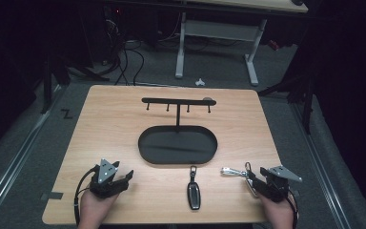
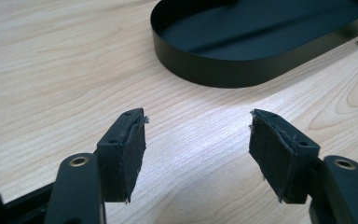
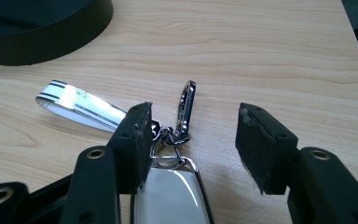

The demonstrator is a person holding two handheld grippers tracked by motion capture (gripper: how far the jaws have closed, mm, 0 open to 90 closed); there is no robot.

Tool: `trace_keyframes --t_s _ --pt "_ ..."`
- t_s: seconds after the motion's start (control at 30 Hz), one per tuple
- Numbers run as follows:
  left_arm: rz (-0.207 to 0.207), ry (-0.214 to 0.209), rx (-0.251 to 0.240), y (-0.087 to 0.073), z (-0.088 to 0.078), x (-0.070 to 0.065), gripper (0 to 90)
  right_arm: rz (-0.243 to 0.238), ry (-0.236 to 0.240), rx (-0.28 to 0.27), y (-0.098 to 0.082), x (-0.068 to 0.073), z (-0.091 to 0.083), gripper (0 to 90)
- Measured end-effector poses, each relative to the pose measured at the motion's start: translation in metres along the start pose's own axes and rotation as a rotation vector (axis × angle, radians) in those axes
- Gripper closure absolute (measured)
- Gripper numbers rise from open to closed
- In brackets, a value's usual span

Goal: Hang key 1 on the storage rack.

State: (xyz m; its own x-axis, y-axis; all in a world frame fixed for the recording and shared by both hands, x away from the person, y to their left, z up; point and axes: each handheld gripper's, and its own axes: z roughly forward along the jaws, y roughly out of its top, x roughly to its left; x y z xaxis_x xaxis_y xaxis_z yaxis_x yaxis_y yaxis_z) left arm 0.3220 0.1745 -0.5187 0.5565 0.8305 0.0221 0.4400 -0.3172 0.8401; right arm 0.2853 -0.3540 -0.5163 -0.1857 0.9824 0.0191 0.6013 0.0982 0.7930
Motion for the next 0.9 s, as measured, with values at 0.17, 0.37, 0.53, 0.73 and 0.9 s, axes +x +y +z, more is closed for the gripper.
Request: trace_keyframes --t_s 0.17,0.37,0.53,0.73,0.9 --pt "-0.007 -0.017 0.009 -0.001 0.002 0.002 36.1 -0.002 -0.007 -0.002 -0.001 -0.002 0.001 45.9" --pt "-0.005 -0.026 0.008 -0.003 0.002 0.002 36.2 0.000 -0.002 -0.012 -0.001 -0.004 -0.001 45.8" --pt "0.002 -0.011 0.003 -0.004 0.002 0.002 34.9 -0.004 0.001 0.004 0.002 -0.001 -0.001 45.9" --pt "-0.018 -0.033 -0.006 -0.005 0.000 0.003 34.4 -0.030 0.028 -0.015 0.007 0.009 -0.004 46.3" --pt "-0.005 -0.032 -0.009 -0.005 -0.001 0.002 34.4 -0.059 0.062 -0.013 0.010 0.020 -0.004 44.2"
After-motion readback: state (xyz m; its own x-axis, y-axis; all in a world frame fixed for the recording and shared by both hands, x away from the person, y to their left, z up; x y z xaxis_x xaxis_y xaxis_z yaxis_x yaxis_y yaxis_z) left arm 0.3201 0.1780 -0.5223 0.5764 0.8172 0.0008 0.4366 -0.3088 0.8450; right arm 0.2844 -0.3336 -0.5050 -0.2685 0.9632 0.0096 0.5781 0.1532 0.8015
